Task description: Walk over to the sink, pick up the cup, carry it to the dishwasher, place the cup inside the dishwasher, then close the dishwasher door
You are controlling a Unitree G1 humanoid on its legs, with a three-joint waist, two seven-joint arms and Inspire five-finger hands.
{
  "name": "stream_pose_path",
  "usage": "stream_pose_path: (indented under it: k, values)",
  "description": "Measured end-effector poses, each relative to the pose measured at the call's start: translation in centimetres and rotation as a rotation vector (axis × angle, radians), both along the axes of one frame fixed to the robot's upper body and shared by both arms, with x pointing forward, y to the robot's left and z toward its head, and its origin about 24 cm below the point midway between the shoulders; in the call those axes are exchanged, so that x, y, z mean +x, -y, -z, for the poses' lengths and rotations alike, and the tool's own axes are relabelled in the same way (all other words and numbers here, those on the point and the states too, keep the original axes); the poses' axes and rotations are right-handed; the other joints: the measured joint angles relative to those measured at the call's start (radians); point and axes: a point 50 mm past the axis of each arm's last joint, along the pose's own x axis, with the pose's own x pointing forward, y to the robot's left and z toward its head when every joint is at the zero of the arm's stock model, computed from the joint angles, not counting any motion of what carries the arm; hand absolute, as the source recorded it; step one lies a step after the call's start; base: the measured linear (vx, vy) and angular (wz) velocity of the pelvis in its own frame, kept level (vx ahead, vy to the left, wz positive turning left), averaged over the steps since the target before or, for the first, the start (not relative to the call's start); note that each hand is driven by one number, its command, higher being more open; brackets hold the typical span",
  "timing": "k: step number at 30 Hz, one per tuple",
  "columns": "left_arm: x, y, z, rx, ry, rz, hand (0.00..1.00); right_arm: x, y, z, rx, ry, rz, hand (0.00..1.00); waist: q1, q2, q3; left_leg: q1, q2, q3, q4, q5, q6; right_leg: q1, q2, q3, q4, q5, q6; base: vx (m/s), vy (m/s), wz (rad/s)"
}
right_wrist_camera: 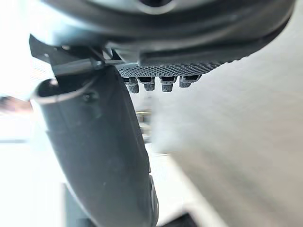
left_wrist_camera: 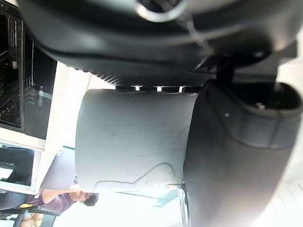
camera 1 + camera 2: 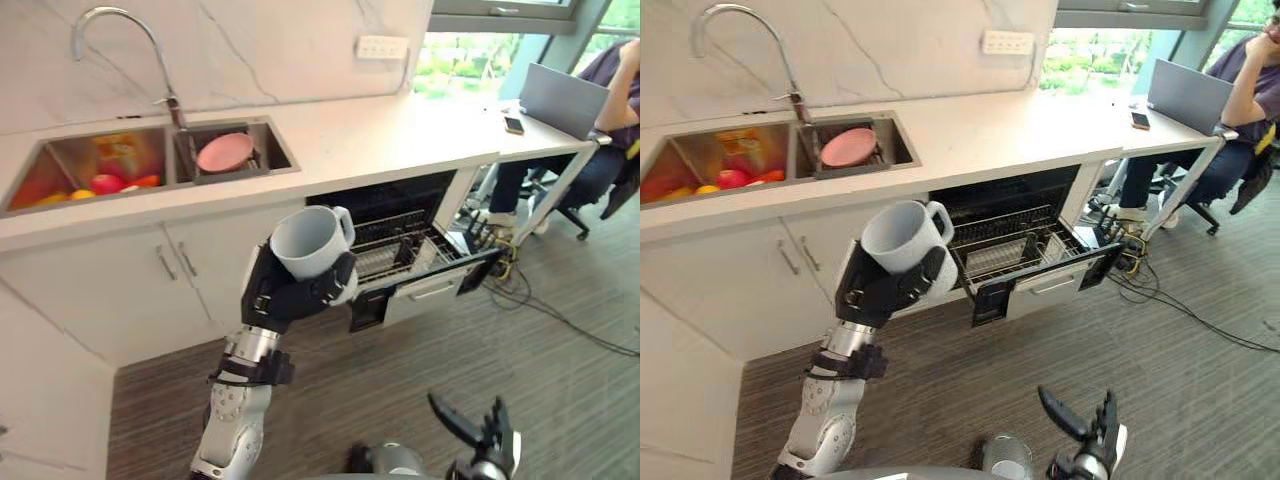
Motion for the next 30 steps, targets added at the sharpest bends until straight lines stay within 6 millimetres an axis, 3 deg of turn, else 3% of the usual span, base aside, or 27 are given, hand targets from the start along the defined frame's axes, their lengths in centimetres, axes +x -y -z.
stream_pose_path:
  k: [1,3,7,8,9,10,11,12,13,14,16,18,19,20,22,24,25,26,27,28,30]
  values:
    - [-0.3,0.3,0.2,-0.031,-0.014,-0.001,0.0,1.1,0.8,-1.6,-0.045,0.077,-0.014,1.0,0.004,0.036,-0.003,0.013,0.052,0.016,0.021,-0.023,-0.016,0.022,0.048,-0.005,0.007,-0.025,-0.009,0.41,-0.306,-0.26]
    - [-0.3,1.4,-0.3,-0.055,0.014,0.045,0.0,2.6,1.5,-4.4,-0.103,0.21,-0.018,1.0,0.003,0.06,-0.008,0.022,0.08,0.02,0.016,-0.018,-0.021,0.019,0.068,-0.011,0.04,-0.07,-0.03,0.23,-0.187,-0.02]
    - [-0.5,3.0,-0.7,-0.044,0.04,0.108,0.0,5.3,1.3,-9.9,-0.169,0.475,-0.066,1.0,0.005,0.063,-0.01,0.043,0.101,0.022,0.048,-0.005,-0.033,0.024,0.076,-0.011,0.105,-0.166,-0.022,0.12,-0.137,0.02]
    - [-0.7,2.9,-0.5,-0.034,0.032,0.102,0.0,5.6,0.8,-11.1,-0.153,0.546,-0.092,1.0,0.013,0.056,-0.013,0.022,0.122,0.019,0.15,-0.005,-0.033,0.047,0.082,0.0,0.098,-0.179,-0.022,0.09,-0.131,-0.19]
    - [-0.8,2.8,-0.5,-0.041,0.026,0.095,0.0,5.7,0.4,-12.1,-0.156,0.594,-0.118,1.0,0.021,0.054,-0.011,-0.062,0.175,-0.012,0.374,0.005,-0.017,0.081,0.1,0.004,0.055,-0.181,-0.021,0.08,-0.155,-0.18]
    - [-0.9,2.8,-0.6,-0.05,0.025,0.086,0.0,5.6,0.3,-12.6,-0.161,0.612,-0.132,1.0,0.026,0.056,-0.008,-0.129,0.208,-0.047,0.513,0.039,0.027,0.103,0.118,0.007,0.02,-0.181,-0.02,0.12,-0.242,-0.1]
    - [-1.2,2.6,-0.8,-0.068,0.029,0.067,0.0,5.4,0.3,-13.4,-0.177,0.642,-0.156,1.0,0.041,0.085,-0.001,-0.268,0.29,-0.122,0.745,0.192,0.055,0.164,0.17,0.012,-0.054,-0.198,0.002,0.21,-0.203,-0.16]
    - [-1.5,2.4,-1.2,-0.088,0.044,0.051,0.0,5.3,0.3,-14.5,-0.197,0.684,-0.173,1.0,0.054,0.08,0.015,-0.377,0.341,-0.169,0.946,0.23,0.014,0.175,0.17,0.042,0.002,-0.211,0.0,0.2,-0.161,-0.21]
    - [-1.7,2.3,-1.1,-0.091,0.039,0.042,0.0,5.3,0.2,-14.8,-0.2,0.698,-0.186,1.0,0.056,0.09,0.024,-0.409,0.357,-0.196,0.998,0.22,0.005,0.189,0.179,0.044,0.011,-0.223,-0.043,0.19,-0.055,-0.31]
    - [-2.3,2.2,-0.4,-0.095,0.006,0.024,0.0,5.1,0.1,-14.9,-0.2,0.701,-0.202,1.0,0.06,0.095,0.02,-0.443,0.365,-0.193,1.012,0.188,0.013,0.227,0.181,0.055,0.009,-0.245,-0.049,0.17,-0.054,-0.32]
    - [-3.1,2.0,0.2,-0.088,-0.027,0.009,0.0,5.0,-0.2,-15.3,-0.175,0.733,-0.229,1.0,0.081,0.092,0.017,-0.469,0.37,-0.096,0.894,0.115,0.027,0.253,0.178,0.102,-0.009,-0.255,-0.045,0.3,-0.046,-0.65]
    - [-3.5,1.9,0.7,-0.089,-0.053,-0.001,0.0,5.1,-0.6,-15.9,-0.165,0.771,-0.273,1.0,0.091,0.086,0.008,-0.449,0.344,-0.017,0.64,0.083,0.025,0.256,0.17,0.136,-0.034,-0.243,-0.024,0.23,0.017,-0.65]
    - [-3.8,1.9,1.0,-0.096,-0.07,-0.008,0.0,5.2,-0.8,-16.4,-0.159,0.796,-0.299,1.0,0.09,0.085,-0.006,-0.426,0.311,-0.002,0.441,0.081,0.02,0.259,0.163,0.156,-0.044,-0.234,-0.024,0.3,0.083,-0.48]
    - [-3.9,1.9,1.1,-0.101,-0.078,-0.013,0.0,5.3,-0.9,-16.6,-0.158,0.807,-0.314,1.0,0.092,0.085,-0.011,-0.407,0.293,0.0,0.343,0.085,0.016,0.261,0.158,0.171,-0.044,-0.235,-0.021,0.4,0.148,-0.54]
    - [-4.2,1.8,1.4,-0.103,-0.101,-0.025,0.0,5.4,-1.1,-17.1,-0.158,0.834,-0.364,1.0,0.099,0.078,-0.024,-0.345,0.236,-0.005,0.063,0.163,-0.014,0.279,0.128,0.221,-0.043,-0.248,0.016,0.38,0.217,-0.55]
    - [-4.4,1.7,1.6,-0.091,-0.111,-0.04,0.0,5.4,-1.2,-17.4,-0.14,0.854,-0.377,1.0,0.103,0.082,-0.029,-0.331,0.213,-0.017,-0.025,0.243,-0.015,0.292,0.11,0.253,-0.043,-0.264,0.057,0.31,0.309,-0.53]
    - [-4.5,1.7,1.8,-0.093,-0.124,-0.05,0.0,5.4,-1.1,-17.5,-0.132,0.858,-0.391,1.0,0.108,0.093,-0.039,-0.324,0.211,-0.027,-0.033,0.334,-0.017,0.302,0.104,0.285,-0.041,-0.28,0.086,0.31,0.379,-0.62]
    - [-4.7,1.5,2.1,-0.082,-0.139,-0.055,0.0,5.5,-1.3,-17.1,-0.104,0.851,-0.39,1.0,0.109,0.078,-0.054,-0.308,0.197,-0.012,-0.022,0.318,-0.058,0.306,0.084,0.303,-0.041,-0.285,0.104,0.32,0.392,-0.59]
    - [-4.9,0.8,2.5,-0.061,-0.162,-0.084,0.0,5.5,-2.0,-16.7,-0.045,0.848,-0.401,1.0,0.101,0.039,-0.076,-0.298,0.166,0.012,-0.007,0.294,-0.04,0.304,0.045,0.332,-0.048,-0.279,0.141,0.24,0.291,-0.42]
    - [-4.9,0.5,2.6,-0.055,-0.167,-0.102,0.0,5.5,-2.3,-16.7,-0.028,0.856,-0.412,1.0,0.1,0.03,-0.08,-0.299,0.159,0.025,0.004,0.275,-0.037,0.306,0.034,0.342,-0.058,-0.272,0.153,0.26,0.298,-0.46]
    - [-4.7,-0.5,2.6,-0.042,-0.178,-0.175,0.0,5.6,-3.0,-17.1,0.02,0.906,-0.464,1.0,0.096,-0.013,-0.093,-0.297,0.145,0.054,0.053,0.213,-0.032,0.331,0.006,0.355,-0.108,-0.238,0.199,0.18,0.213,-0.33]
